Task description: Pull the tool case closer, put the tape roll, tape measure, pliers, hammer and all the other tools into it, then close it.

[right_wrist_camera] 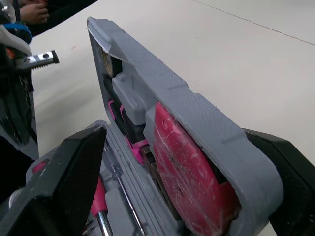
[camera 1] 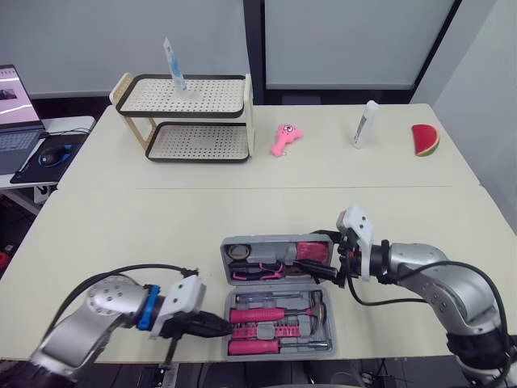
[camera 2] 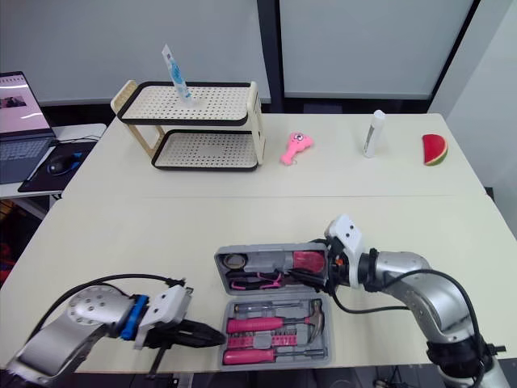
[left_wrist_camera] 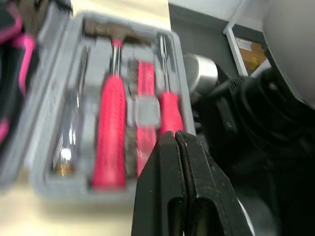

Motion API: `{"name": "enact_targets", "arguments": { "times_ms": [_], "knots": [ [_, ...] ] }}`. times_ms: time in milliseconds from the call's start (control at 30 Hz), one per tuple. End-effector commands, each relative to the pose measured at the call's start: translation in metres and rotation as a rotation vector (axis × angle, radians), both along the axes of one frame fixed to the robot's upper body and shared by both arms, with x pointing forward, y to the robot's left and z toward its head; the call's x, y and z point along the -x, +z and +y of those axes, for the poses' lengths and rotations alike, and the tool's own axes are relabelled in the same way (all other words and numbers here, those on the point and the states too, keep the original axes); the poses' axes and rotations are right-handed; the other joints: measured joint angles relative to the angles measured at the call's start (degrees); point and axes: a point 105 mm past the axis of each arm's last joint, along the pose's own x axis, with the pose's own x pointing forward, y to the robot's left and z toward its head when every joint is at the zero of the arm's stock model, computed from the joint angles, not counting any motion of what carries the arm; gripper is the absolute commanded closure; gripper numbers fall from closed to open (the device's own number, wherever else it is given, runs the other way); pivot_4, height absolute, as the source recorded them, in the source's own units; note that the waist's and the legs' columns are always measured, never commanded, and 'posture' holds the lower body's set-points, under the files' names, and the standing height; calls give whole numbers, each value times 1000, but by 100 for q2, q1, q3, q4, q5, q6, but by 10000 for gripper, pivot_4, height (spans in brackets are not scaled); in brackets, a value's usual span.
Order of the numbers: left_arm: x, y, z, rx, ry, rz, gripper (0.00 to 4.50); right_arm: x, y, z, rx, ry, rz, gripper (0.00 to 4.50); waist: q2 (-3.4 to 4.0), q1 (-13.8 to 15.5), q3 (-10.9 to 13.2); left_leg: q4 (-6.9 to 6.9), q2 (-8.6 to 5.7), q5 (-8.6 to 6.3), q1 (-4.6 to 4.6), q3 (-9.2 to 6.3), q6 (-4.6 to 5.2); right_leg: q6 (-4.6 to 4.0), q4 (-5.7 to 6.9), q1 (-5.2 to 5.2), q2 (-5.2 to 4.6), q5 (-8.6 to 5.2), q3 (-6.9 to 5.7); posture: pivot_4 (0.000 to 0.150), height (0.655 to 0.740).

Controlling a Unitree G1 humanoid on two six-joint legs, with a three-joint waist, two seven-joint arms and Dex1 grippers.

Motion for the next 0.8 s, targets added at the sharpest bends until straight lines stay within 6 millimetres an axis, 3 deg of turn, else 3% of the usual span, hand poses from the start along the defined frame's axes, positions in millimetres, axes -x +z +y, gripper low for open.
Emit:
{"name": "enact_targets", "arguments": {
  "times_ms": [33,267,400,500,633,800],
  "knots": [
    [-1,3,21,-29,49,-7,45000,18,12,4,13,74,-73,268,0,9,0,1,0,0,-1,0,0,0,0,0,0,0,0,1500,7350],
    [-15,-8,67,-119,211,-43,45000,46,14,-11,154,194,-129,268,-7,72,0,4,0,0,2,2,0,-2,1,2,0,1,-1,1500,7350],
    [-22,-13,84,-146,280,-76,45000,77,11,-39,352,313,-109,268,-25,160,-12,9,0,0,3,3,0,-5,-2,7,-2,2,-6,1500,7350],
    [-22,-17,84,-140,286,-83,45000,87,9,-61,444,339,-61,268,-42,198,-22,13,1,0,5,2,0,-5,1,13,-2,2,-8,1500,7350],
    [-20,-20,73,-122,265,-103,45000,74,2,-80,520,258,-81,268,-71,213,-17,21,2,0,32,6,-1,-4,-4,44,-1,0,-3,1500,7350],
    [-23,-22,51,-93,249,-137,45000,64,-14,-82,541,222,-102,1929,-99,225,-8,21,7,1,50,15,-3,9,-6,57,-1,-5,6,1500,7350]
  ]
}}
